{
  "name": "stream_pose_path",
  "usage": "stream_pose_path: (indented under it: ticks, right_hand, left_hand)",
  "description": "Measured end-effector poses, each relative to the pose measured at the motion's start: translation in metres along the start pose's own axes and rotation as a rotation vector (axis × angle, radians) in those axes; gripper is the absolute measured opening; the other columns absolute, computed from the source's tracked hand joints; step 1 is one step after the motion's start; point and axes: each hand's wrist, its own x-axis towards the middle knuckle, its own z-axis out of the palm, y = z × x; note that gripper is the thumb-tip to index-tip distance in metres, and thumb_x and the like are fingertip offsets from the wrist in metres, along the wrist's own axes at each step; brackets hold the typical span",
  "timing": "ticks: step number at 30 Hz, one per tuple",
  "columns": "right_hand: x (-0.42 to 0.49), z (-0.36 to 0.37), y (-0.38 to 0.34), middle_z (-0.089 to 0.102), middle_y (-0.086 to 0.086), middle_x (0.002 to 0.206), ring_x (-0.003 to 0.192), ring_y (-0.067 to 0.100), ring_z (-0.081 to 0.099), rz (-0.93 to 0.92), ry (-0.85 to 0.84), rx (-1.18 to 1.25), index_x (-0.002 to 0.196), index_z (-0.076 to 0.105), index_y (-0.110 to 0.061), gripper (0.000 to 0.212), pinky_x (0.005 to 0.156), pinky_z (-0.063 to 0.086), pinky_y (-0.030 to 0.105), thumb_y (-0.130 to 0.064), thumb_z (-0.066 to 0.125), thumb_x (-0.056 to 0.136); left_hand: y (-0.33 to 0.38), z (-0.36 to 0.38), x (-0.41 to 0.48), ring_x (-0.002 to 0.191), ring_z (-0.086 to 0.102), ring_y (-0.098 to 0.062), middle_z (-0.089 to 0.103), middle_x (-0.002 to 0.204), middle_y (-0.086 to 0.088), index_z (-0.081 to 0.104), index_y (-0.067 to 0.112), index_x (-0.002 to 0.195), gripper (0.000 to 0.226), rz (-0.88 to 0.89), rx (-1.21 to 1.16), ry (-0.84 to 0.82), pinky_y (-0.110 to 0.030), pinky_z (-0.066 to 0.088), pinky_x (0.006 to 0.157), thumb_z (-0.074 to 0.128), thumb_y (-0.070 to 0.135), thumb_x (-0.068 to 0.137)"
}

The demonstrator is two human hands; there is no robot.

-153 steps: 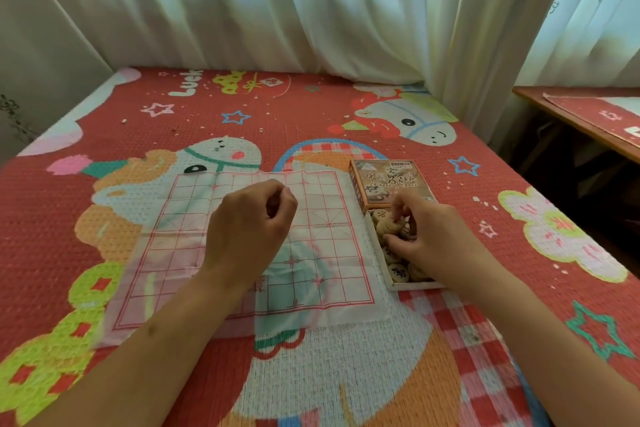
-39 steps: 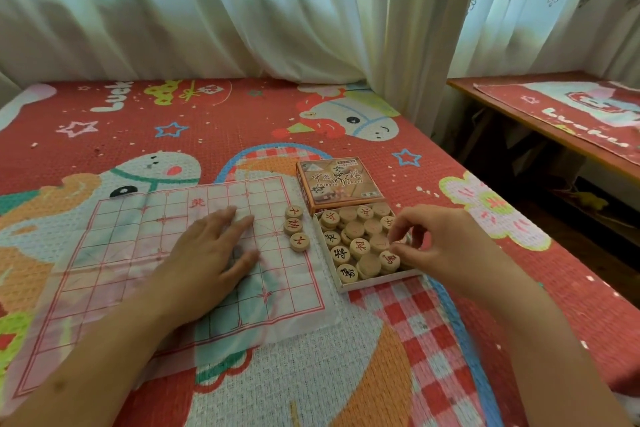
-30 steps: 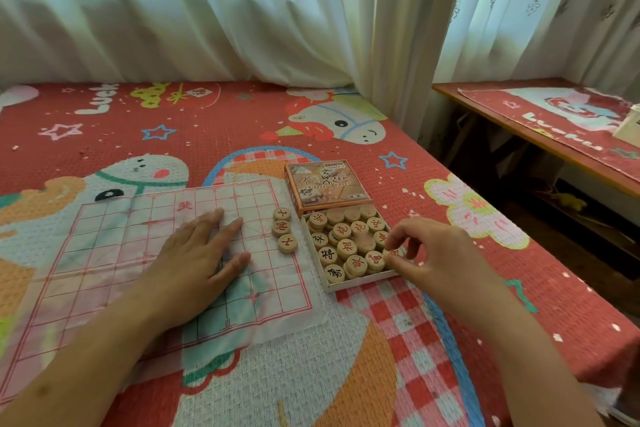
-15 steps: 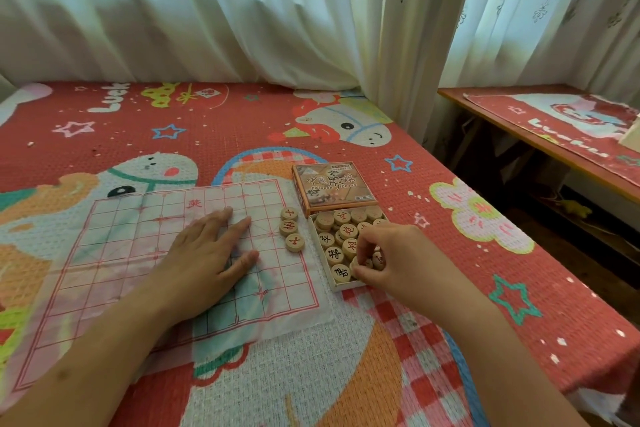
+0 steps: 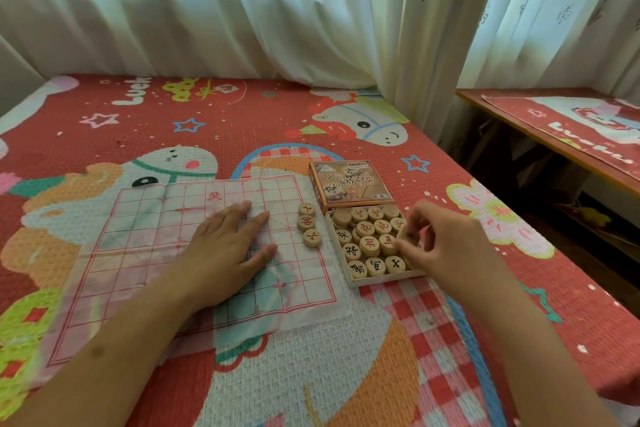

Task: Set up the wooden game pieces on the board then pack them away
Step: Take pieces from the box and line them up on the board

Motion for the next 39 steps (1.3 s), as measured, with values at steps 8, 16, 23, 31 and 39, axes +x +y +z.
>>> stream_pose_path:
  ticks: [8,16,23,31,39]
  right_hand:
    - [-0.005,0.007,0.025,0.060,-0.013,0.075,0.070,-0.003,0.056,0.062,-0.145,-0.038,0.080,0.047,-0.027,0.032,0.056,0.039,0.012,-0.026,0.079,0.079]
    - [0.002,-0.001,0.024,0.060,-0.010,0.074,0.066,0.001,0.058,0.069,-0.188,-0.030,0.082,0.047,-0.028,0.031,0.057,0.047,0.018,-0.024,0.078,0.080]
    - [0.008,0.000,0.002,0.062,-0.012,0.079,0.070,0.003,0.060,-0.037,0.038,0.105,0.087,0.046,-0.028,0.029,0.061,0.047,0.016,-0.035,0.073,0.082]
    - [0.044,0.026,-0.052,0.061,-0.015,0.082,0.078,-0.002,0.062,-0.242,-0.045,0.203,0.093,0.048,-0.024,0.027,0.074,0.052,0.012,-0.024,0.074,0.083]
    - [0.032,0.057,-0.059,0.053,-0.017,0.080,0.077,0.005,0.051,-0.365,-0.206,-0.013,0.089,0.048,-0.028,0.029,0.067,0.041,0.022,-0.034,0.075,0.079]
  left_hand:
    - [0.000,0.000,0.000,0.150,-0.003,-0.017,-0.003,0.164,0.004,0.004,0.037,0.155,0.083,-0.002,-0.001,0.004,-0.037,0.000,0.123,0.007,0.073,0.080]
    - [-0.001,0.000,0.000,0.150,-0.003,-0.016,-0.004,0.164,0.004,0.003,0.037,0.155,0.085,-0.001,-0.004,-0.002,-0.036,0.000,0.122,0.006,0.075,0.079]
    - [0.000,0.000,0.000,0.150,-0.004,-0.017,-0.003,0.164,0.004,0.005,0.037,0.155,0.069,-0.001,-0.018,0.000,-0.037,-0.001,0.122,0.022,0.065,0.094]
    - [0.001,-0.003,-0.001,0.150,0.005,-0.018,0.009,0.163,0.002,0.017,0.036,0.154,0.063,0.008,-0.103,0.061,-0.039,0.007,0.121,0.027,0.061,0.097]
    - [0.001,-0.004,0.000,0.148,0.011,-0.019,0.015,0.161,0.002,0.023,0.035,0.152,0.059,0.014,-0.104,0.116,-0.041,0.013,0.120,0.031,0.057,0.098]
